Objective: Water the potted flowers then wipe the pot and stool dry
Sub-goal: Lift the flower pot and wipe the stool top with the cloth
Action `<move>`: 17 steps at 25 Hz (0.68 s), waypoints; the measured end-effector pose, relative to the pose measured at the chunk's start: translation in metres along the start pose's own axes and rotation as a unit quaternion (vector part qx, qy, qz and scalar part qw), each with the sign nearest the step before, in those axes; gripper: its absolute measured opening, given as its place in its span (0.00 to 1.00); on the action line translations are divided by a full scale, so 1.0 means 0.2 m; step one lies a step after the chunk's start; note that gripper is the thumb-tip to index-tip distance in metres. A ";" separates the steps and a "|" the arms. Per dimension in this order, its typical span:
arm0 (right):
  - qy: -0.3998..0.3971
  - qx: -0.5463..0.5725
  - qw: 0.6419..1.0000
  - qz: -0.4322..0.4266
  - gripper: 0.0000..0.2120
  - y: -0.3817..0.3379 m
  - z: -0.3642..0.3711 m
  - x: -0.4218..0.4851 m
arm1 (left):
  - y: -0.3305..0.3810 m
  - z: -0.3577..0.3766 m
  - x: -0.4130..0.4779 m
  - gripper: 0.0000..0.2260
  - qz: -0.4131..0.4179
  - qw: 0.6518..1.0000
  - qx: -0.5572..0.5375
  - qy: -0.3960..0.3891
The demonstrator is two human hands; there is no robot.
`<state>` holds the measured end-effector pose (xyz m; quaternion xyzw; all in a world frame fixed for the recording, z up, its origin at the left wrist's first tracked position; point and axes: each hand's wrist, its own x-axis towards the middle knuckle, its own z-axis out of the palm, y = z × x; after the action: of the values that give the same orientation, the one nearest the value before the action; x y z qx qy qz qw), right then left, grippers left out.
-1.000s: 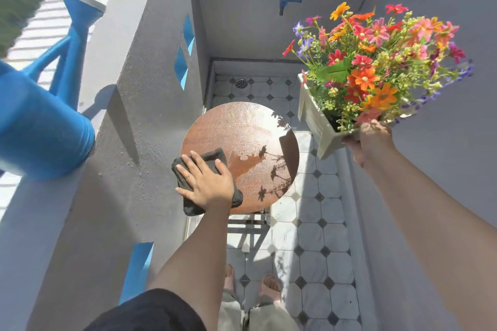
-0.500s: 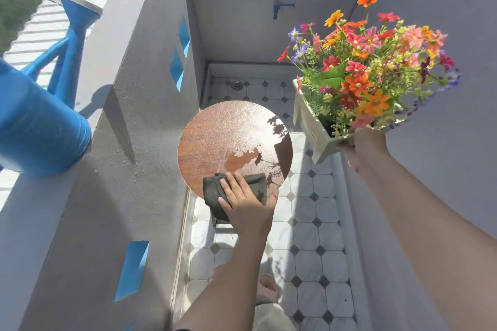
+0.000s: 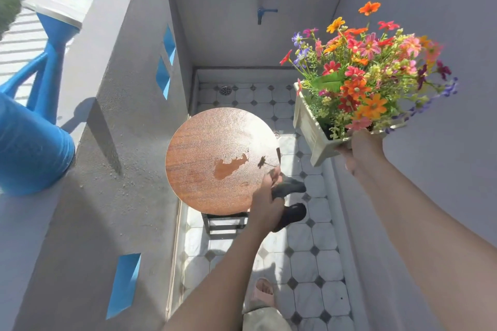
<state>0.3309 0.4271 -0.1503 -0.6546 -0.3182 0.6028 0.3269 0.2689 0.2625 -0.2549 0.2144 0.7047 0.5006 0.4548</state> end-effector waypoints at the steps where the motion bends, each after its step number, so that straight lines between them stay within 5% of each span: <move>1: 0.007 0.014 1.000 0.011 0.08 0.00 -0.01 0.01 | 0.01 -0.04 0.05 0.25 -0.003 0.998 -0.064 0.009; 4: 0.006 0.003 1.000 0.014 0.12 -0.01 -0.02 0.02 | 0.04 -0.26 0.22 0.18 -0.051 0.994 -0.053 0.086; 8: -0.001 0.001 1.000 0.021 0.12 0.00 -0.03 0.04 | 0.02 -0.45 0.30 0.24 0.029 0.931 0.312 0.189; 11: 0.001 -0.002 1.000 0.025 0.14 0.01 0.00 0.04 | 0.01 -0.33 0.28 0.21 0.154 0.868 0.471 0.039; 13: 0.000 -0.001 0.999 0.033 0.17 0.02 0.01 0.06 | -0.07 -0.23 0.28 0.25 0.127 0.779 0.609 -0.073; 17: -0.016 -0.020 1.000 0.019 0.19 0.03 0.02 0.09 | -0.20 -0.27 0.24 0.21 0.160 0.723 0.666 -0.089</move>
<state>0.3292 0.4379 -0.1656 -0.6572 -0.3227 0.6127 0.2975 0.2054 0.2550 -0.3059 0.6152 0.7682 -0.0539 0.1691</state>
